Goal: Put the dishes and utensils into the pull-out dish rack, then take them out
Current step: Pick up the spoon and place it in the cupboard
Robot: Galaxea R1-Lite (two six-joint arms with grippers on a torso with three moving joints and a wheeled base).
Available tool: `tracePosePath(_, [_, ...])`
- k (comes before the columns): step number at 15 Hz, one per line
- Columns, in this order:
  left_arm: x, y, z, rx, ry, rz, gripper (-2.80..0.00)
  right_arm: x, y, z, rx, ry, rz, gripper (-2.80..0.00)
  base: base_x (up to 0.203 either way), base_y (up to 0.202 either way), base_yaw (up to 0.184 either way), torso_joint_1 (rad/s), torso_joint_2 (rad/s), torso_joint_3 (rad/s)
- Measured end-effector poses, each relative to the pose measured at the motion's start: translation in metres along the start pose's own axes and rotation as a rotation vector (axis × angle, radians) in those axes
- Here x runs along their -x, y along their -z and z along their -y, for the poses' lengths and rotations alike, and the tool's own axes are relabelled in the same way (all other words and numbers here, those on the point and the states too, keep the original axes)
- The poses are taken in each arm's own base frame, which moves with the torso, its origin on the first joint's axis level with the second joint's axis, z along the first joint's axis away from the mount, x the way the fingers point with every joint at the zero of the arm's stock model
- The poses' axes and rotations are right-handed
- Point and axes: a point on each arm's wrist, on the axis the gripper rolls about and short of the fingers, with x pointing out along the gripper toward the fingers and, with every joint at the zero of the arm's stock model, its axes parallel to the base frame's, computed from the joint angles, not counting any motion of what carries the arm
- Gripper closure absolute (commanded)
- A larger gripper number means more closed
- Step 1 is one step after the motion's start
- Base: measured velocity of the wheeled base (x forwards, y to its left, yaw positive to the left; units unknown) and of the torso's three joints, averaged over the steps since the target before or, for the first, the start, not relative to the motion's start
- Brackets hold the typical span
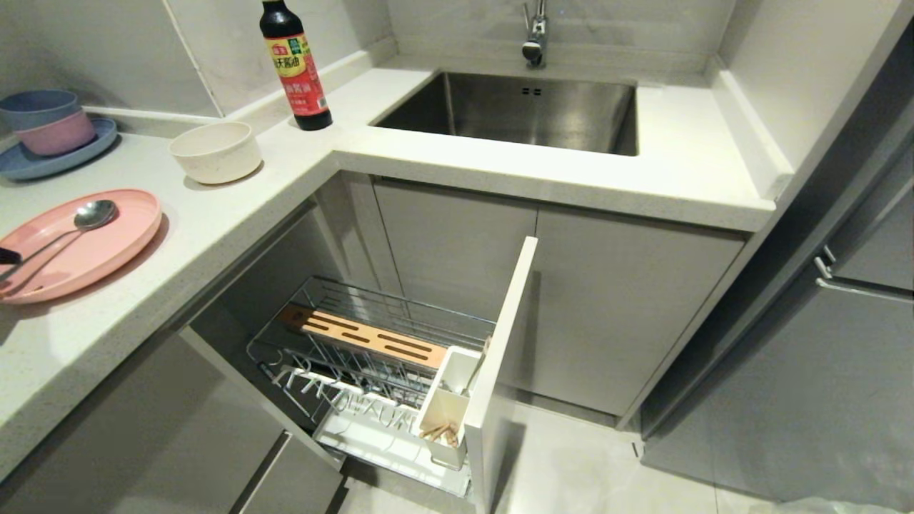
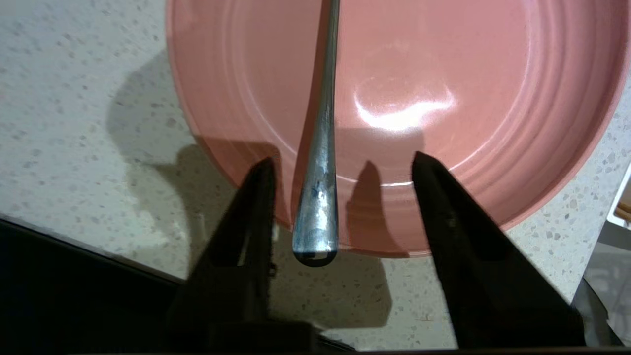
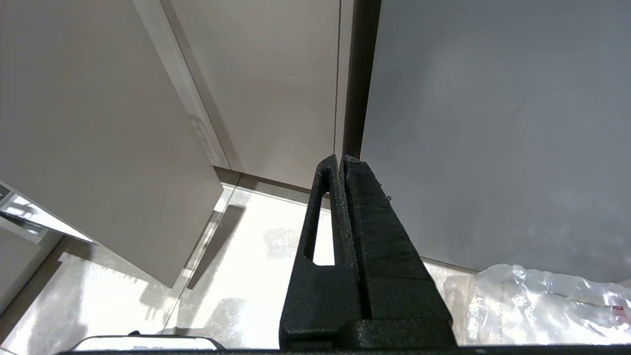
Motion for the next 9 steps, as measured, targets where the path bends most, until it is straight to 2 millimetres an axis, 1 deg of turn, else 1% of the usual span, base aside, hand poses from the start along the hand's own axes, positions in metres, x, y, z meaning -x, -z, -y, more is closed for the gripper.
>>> tracePosePath(2, [-0.007,0.003,-0.001,0.005,0.011,-0.015,-2.8,0.0,0.0,0.0,0.0,0.0,0.0,0.0,0.0,0.0,0.0,0.0,0.0,0.0])
tracePosePath(6, [-0.025,0.003,-0.006,-0.032,0.002,0.029,-2.8,0.0,0.0,0.0,0.0,0.0,0.0,0.0,0.0,0.0,0.0,0.0,0.0,0.0])
tracePosePath(9, [-0.029,0.004,-0.004,-0.033,0.016,0.022,-2.8,0.0,0.0,0.0,0.0,0.0,-0.001,0.0,0.0,0.0,0.0,0.0,0.0,0.0])
